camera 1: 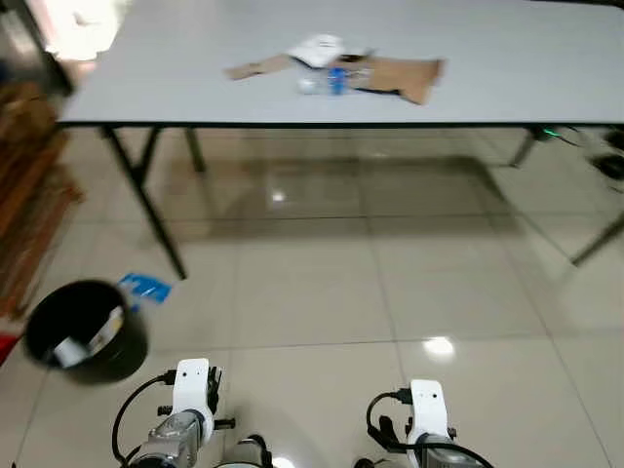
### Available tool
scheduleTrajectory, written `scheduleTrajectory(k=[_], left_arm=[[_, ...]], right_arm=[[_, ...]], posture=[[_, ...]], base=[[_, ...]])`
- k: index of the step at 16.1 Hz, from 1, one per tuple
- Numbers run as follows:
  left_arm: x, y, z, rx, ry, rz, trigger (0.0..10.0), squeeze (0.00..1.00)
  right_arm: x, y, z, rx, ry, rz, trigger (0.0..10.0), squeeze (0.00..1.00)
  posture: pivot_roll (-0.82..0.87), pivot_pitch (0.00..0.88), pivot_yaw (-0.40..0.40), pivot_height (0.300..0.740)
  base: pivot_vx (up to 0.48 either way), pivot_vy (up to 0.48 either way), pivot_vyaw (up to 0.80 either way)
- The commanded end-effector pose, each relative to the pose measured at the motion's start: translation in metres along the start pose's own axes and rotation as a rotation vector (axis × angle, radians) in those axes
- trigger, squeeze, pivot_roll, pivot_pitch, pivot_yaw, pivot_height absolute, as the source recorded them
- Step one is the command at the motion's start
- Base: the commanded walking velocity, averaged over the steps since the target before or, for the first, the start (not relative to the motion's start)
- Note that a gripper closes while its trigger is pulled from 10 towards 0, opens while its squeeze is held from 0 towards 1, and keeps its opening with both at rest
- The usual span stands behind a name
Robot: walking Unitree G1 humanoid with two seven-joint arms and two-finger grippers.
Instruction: Picking trash to rubbish bin
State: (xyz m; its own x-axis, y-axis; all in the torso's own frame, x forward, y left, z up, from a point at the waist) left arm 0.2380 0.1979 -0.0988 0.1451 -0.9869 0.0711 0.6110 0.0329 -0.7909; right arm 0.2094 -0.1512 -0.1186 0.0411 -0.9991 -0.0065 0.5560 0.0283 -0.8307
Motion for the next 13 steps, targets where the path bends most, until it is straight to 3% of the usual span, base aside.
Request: scheduleTrajectory(k=[1, 13], left_arm=[[-0.0023, -0.0008, -0.0072, -0.021, -0.010, 0.010, 10.0, 0.00], [-0.0027, -0.0017, -0.0127, -0.031, 0.004, 0.006, 10.0, 0.00]], right_arm=[[0.0005, -0.0008, -0.0076, -0.026, 0.001, 0.001, 10.0, 0.00], [-0.0028, -0.0013, -0.0116, -0.035, -0.030, 0.021, 10.0, 0.00]], posture=[[-0.01, 0.133, -0.031, 0.740], [-0.02, 0.107, -0.032, 0.740]], base=[[0.000, 0.000, 0.80], [0.000, 0.000, 0.80]])
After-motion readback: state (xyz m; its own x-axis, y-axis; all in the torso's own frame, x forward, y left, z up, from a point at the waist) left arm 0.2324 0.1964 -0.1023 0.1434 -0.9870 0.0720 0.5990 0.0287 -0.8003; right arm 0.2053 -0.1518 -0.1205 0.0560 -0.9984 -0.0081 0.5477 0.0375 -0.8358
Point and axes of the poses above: a point about 5 cm out from each wrist's last joint towards the gripper, its own y axis pointing out of the wrist towards the gripper, its own z axis along the axis of the wrist's last joint, x = y × z, the point moved 4 cm from there along y, pointing out of the wrist towards the gripper, and after that the axes turned 5 degrees about -y, right-handed, at the moved point
